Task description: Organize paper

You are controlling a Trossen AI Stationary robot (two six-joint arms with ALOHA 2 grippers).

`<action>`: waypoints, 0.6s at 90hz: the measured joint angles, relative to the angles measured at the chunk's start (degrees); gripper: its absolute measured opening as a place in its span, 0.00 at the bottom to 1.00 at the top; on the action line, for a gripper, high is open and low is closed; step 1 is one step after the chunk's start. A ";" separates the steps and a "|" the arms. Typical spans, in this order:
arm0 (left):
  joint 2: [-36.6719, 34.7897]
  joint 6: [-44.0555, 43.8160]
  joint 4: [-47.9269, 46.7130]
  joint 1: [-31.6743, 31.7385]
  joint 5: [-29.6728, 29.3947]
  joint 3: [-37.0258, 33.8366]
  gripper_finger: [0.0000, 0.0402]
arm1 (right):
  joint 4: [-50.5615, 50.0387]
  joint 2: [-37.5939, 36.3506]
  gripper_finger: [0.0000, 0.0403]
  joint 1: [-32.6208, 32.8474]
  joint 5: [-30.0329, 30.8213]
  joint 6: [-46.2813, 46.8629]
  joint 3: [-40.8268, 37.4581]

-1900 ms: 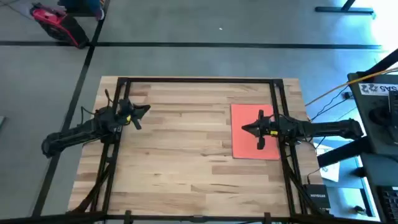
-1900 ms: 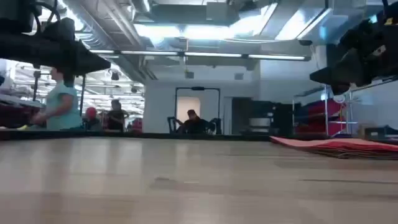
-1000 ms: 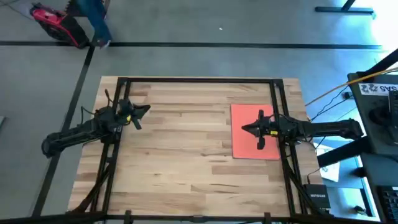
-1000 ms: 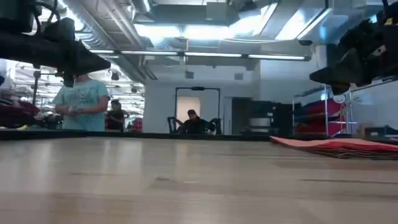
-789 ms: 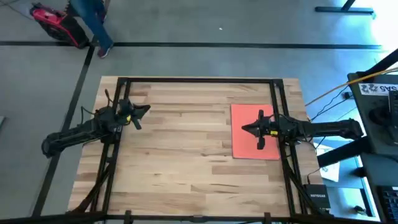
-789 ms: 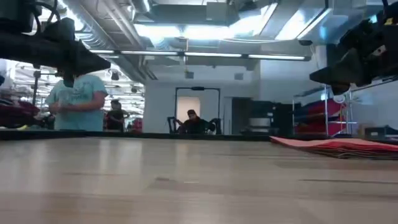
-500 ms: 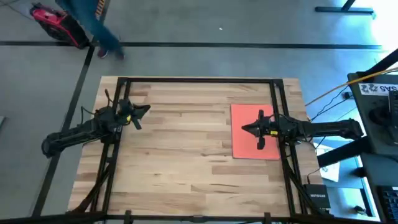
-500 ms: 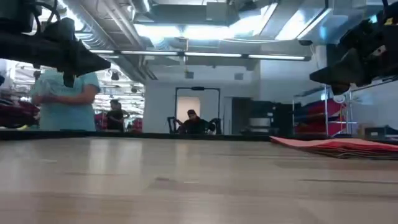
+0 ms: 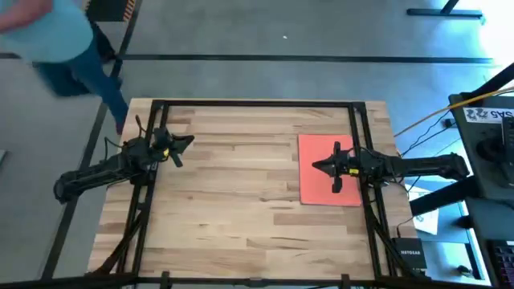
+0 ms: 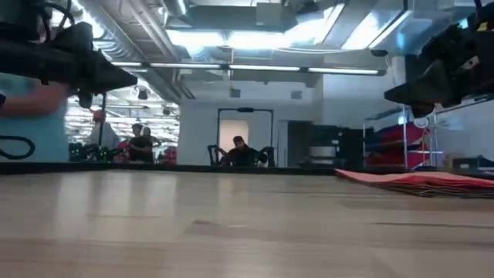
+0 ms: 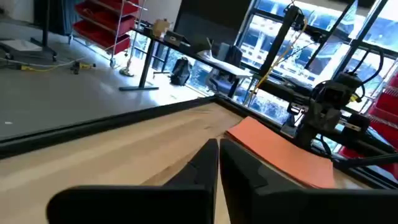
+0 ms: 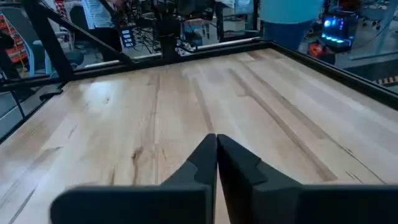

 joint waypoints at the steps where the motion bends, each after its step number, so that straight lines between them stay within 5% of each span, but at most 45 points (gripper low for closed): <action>1: 0.00 0.00 0.00 0.00 0.00 0.00 0.00 | 0.02 0.00 0.00 0.00 0.00 0.00 0.00; 54: 0.00 0.00 0.01 0.01 -0.01 0.00 0.00 | 4.86 0.02 0.00 0.02 -1.98 16.01 0.00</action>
